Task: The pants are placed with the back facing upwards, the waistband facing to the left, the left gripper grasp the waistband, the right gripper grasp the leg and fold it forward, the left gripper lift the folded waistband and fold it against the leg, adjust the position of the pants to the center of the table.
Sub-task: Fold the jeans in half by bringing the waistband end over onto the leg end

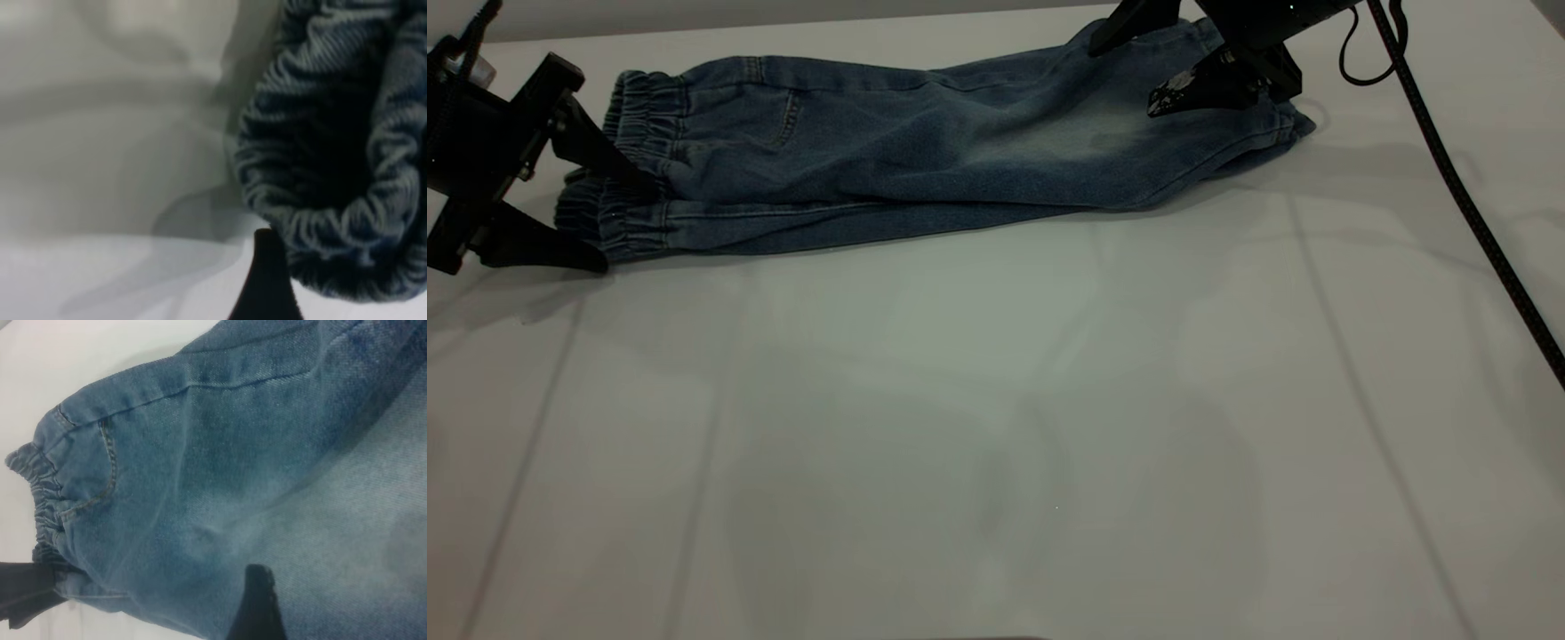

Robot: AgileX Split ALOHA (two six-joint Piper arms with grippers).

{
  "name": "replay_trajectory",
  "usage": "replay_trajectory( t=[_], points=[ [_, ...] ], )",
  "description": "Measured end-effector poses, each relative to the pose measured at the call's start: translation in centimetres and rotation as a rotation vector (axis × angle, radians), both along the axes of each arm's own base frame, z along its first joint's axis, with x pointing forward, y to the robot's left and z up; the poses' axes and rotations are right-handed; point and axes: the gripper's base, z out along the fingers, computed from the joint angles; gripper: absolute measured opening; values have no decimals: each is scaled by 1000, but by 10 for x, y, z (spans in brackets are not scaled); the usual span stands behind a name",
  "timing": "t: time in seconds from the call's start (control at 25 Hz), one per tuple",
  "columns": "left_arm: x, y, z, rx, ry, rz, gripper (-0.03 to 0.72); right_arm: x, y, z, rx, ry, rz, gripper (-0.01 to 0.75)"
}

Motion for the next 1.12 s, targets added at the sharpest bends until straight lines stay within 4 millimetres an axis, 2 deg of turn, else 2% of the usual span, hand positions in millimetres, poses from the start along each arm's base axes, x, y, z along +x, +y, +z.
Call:
replay_trajectory(
  t=[0.32,0.44,0.56,0.72,0.8,0.96,1.12],
  points=[
    [2,-1,-14,-50,15,64,517,0,0,0,2,1,3,498],
    [5,-4,-17,-69,4,72,486,0,0,0,3,1,4,498],
    [7,-6,-18,-61,-2,88,381,-1,1,0,6,1,9,498],
    [8,-9,-22,-34,-5,90,150,-3,3,2,28,4,43,498],
    [8,-10,-22,-23,-10,85,95,-4,7,2,33,5,60,498],
    [9,-11,-17,0,-38,40,90,-3,26,10,37,-26,110,498],
    [11,-12,4,42,-96,-24,87,0,61,27,4,-104,185,498]
  ],
)
